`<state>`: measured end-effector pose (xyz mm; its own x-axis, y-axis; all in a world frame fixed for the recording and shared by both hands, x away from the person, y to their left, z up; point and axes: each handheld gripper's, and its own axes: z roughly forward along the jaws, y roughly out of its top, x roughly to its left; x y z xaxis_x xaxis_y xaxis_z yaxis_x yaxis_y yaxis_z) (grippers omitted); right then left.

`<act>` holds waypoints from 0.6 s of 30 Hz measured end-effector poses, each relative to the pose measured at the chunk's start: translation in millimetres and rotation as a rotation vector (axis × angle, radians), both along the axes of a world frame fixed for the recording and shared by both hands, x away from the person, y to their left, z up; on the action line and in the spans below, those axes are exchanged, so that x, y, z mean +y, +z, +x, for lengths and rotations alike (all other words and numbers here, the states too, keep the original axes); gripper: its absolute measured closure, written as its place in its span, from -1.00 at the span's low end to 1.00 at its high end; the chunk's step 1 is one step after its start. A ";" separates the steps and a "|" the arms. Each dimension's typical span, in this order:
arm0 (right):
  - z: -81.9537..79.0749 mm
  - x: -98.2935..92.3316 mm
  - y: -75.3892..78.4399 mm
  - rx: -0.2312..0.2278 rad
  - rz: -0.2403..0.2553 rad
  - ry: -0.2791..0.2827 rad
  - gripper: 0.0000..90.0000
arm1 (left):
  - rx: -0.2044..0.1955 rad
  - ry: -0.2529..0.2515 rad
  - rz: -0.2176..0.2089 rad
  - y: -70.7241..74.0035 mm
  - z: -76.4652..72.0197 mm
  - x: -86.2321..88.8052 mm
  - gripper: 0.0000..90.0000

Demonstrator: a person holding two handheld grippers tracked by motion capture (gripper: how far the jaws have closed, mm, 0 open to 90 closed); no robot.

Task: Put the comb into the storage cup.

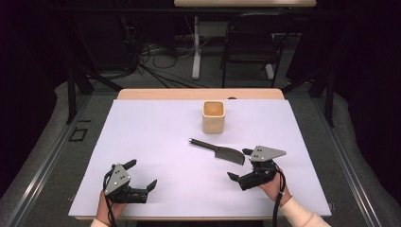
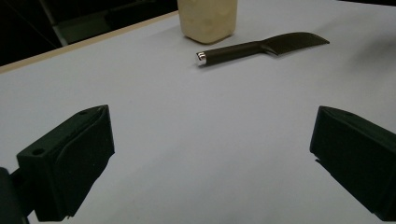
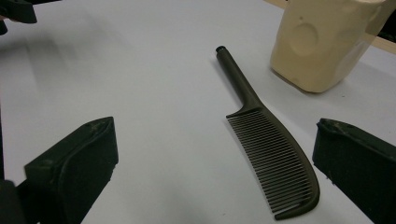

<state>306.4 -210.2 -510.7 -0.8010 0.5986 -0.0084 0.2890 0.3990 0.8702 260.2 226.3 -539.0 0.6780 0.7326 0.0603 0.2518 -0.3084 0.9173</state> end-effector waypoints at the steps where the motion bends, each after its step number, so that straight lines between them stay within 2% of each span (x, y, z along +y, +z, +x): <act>1: 0.0 0.0 0.0 0.000 0.000 0.000 -1.00 | 0.000 0.000 0.000 0.0 0.0 0.0 -1.00; 18: 26.5 24.5 1.1 0.033 -0.023 0.031 -1.00 | 0.002 0.004 -0.006 -0.3 0.4 0.9 -1.00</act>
<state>332.9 -185.7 -509.6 -0.8193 0.5733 0.0046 0.3042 0.4279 0.8511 260.7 227.2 -539.3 0.6751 0.7357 0.0549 0.2546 -0.3022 0.9186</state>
